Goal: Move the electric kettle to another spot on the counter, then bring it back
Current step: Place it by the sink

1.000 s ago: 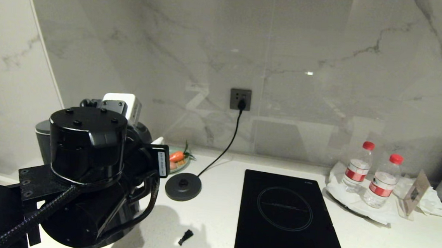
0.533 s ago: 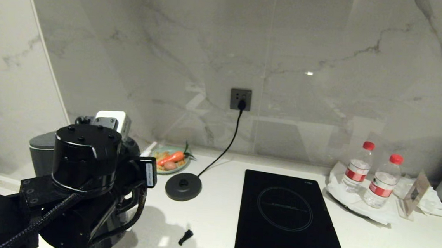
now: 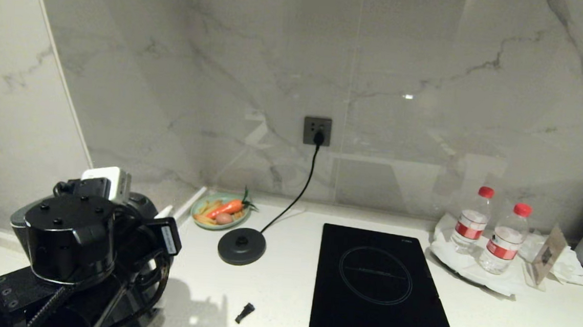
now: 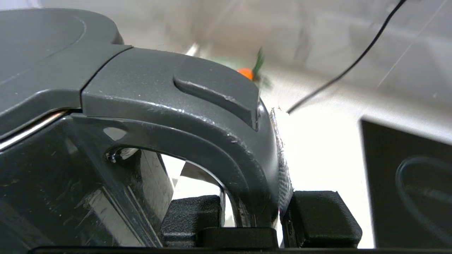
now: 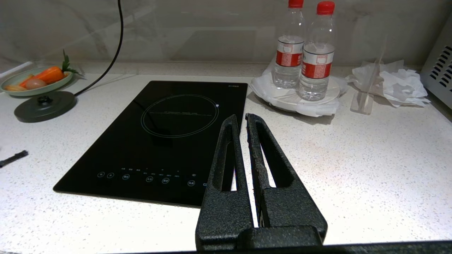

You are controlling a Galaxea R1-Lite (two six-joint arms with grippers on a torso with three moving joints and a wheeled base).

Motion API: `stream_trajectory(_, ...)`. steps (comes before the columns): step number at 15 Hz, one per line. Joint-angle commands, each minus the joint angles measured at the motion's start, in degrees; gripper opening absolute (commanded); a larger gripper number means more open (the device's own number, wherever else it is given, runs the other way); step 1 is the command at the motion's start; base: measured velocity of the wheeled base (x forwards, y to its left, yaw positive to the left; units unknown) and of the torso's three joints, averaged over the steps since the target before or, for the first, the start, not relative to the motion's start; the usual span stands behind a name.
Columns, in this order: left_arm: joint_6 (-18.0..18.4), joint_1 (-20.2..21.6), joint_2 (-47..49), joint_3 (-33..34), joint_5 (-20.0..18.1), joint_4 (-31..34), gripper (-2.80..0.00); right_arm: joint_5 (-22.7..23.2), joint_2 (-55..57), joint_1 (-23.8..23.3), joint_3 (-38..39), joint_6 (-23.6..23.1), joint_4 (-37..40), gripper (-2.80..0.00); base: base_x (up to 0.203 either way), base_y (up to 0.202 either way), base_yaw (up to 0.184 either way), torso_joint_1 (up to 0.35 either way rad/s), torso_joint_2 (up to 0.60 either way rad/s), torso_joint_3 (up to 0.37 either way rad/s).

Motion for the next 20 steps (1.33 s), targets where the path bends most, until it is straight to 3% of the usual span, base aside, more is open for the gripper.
stream_trajectory(1, -1.1, 0.0, -1.7, 4.0, 0.1, -0.5, -2.80, 0.0, 0.1, 0.0, 0.0, 0.0, 0.0, -2.80, 0.000, 0.000, 0.000, 0.000, 0.00, 0.000)
stream_trajectory(2, -3.2, -0.1, -2.1, 4.8, 0.0, -0.4, -2.80, 0.0, 0.1, 0.0, 0.0, 0.0, 0.0, -2.80, 0.000, 0.000, 0.000, 0.000, 0.00, 0.000)
stream_trajectory(6, -4.4, 0.0, -2.5, 6.5, 0.6, -0.9, -2.80, 0.0, 0.0, 0.0, 0.0, 0.0, 0.0, -2.80, 0.000, 0.000, 0.000, 0.000, 0.00, 0.000)
stream_trajectory(20, -4.0, 0.1, -4.5, 7.8, 0.9, -1.0, -2.80, 0.0, 0.1, 0.0, 0.0, 0.0, 0.0, -2.80, 0.000, 0.000, 0.000, 0.000, 0.00, 0.000)
